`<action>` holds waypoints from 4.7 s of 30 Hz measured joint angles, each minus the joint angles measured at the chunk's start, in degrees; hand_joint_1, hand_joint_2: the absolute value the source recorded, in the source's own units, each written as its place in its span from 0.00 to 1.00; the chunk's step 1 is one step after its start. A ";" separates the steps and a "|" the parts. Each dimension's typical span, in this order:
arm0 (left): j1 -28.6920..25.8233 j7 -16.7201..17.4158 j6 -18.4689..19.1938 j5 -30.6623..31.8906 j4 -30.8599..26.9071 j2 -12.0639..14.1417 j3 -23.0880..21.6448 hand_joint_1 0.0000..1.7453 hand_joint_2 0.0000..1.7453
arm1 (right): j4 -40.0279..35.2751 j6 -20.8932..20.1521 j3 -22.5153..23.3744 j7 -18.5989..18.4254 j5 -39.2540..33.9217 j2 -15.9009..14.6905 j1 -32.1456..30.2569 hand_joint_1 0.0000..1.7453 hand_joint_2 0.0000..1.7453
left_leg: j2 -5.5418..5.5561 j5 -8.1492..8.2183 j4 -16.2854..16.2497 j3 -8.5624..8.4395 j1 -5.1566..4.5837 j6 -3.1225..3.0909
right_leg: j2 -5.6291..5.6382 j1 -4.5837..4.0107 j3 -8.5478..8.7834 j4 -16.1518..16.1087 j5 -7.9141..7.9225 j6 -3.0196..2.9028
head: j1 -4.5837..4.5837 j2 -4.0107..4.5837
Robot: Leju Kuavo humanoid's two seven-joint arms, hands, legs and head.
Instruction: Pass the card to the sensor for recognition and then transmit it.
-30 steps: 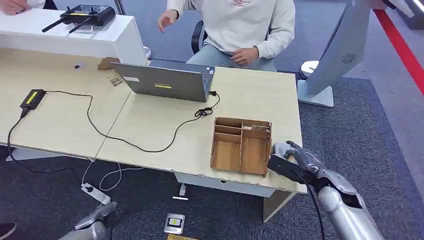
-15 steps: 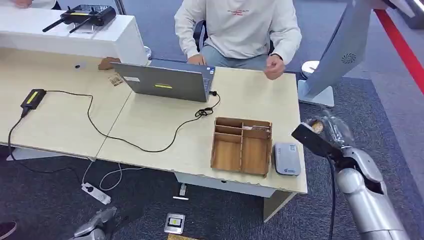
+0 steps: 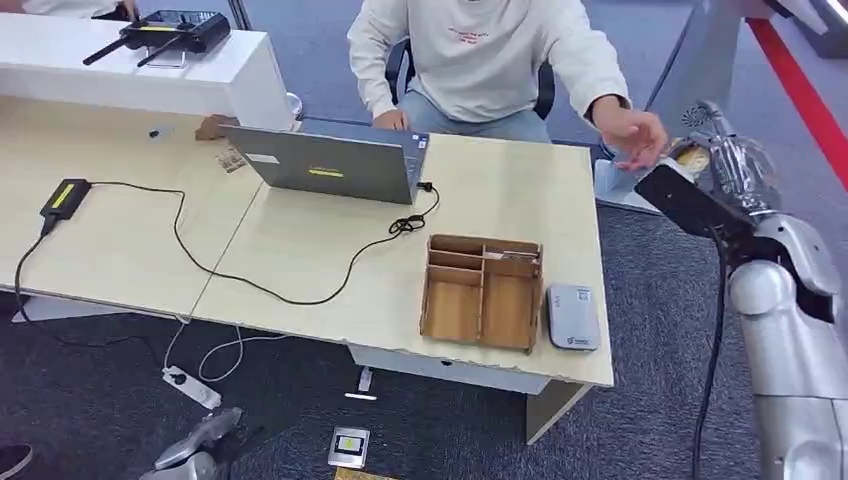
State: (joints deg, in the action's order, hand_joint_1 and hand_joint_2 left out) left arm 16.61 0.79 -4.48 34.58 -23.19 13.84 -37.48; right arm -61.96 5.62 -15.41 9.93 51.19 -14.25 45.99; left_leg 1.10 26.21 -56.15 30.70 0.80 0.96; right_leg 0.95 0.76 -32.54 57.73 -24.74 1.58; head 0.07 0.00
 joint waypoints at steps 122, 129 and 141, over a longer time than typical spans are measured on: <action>2.94 1.57 2.64 -1.44 2.67 0.09 -1.49 0.00 0.00 | 10.18 -4.68 -15.58 -8.81 -0.94 7.78 -7.12 0.00 1.00 | 0.00 0.02 0.00 -0.04 0.06 0.04 | -0.04 -0.07 -0.05 -0.02 -0.03 -0.02 | -0.02 0.00; 3.51 1.53 3.04 -0.63 2.67 -0.15 -1.70 0.00 0.00 | 8.80 -4.74 -14.47 -8.64 -0.55 7.32 -7.98 0.00 1.00 | 0.01 0.02 0.00 -0.03 0.06 0.04 | -0.02 -0.07 -0.05 -0.01 -0.02 -0.02 | -0.02 0.00; 4.61 0.57 3.37 0.72 2.67 -0.72 -1.81 0.00 0.00 | 5.02 -5.40 -13.94 -6.15 -0.70 7.67 -7.62 0.00 1.00 | 0.01 0.02 0.00 -0.03 0.06 0.04 | -0.02 -0.07 -0.04 -0.01 -0.02 -0.02 | -0.02 0.00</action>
State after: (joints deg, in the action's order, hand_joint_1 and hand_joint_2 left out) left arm 21.22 1.36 -1.11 35.30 -20.52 13.11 -39.30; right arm -56.94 0.22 -29.35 3.78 50.49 -6.58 38.37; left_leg 1.12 26.23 -56.15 30.67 0.86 1.00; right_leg 0.93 0.69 -32.57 57.72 -24.76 1.56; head 0.04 0.00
